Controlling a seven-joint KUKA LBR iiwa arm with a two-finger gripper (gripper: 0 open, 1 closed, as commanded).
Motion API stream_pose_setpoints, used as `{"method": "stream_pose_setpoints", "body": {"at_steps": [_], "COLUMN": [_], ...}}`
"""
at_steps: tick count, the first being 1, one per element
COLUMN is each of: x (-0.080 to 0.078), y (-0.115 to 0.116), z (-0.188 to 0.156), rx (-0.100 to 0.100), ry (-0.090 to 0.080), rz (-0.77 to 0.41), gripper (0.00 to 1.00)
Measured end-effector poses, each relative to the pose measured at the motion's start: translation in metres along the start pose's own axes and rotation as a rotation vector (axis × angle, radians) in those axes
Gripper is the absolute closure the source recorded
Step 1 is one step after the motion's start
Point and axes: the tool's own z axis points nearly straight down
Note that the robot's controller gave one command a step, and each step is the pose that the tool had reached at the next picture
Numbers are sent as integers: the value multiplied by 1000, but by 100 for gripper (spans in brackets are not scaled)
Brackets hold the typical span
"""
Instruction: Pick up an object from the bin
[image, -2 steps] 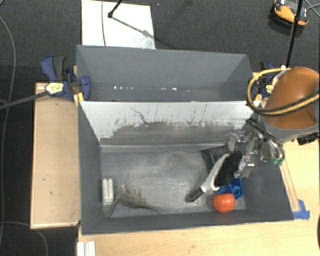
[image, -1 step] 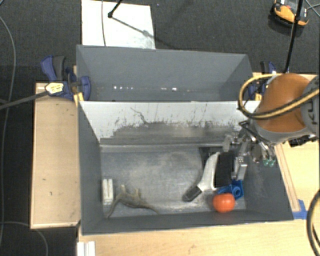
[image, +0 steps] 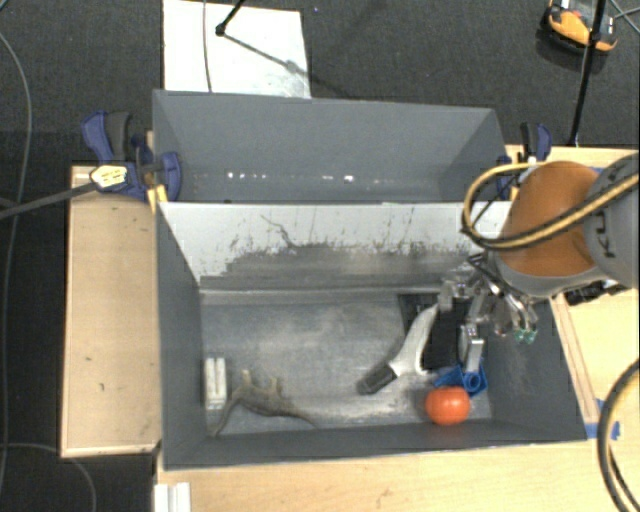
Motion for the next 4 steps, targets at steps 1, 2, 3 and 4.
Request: {"method": "stream_pose_setpoints", "body": {"at_steps": [1, 2, 3, 4], "x": [-3, -3, 5, 0], "y": [13, 13, 20, 44], "z": [20, 20, -21, 0], "rx": [0, 0, -2, 0], "ry": [-34, -34, -19, -35], "rz": [200, 199, 193, 160], "gripper": [100, 100, 100, 0]}}
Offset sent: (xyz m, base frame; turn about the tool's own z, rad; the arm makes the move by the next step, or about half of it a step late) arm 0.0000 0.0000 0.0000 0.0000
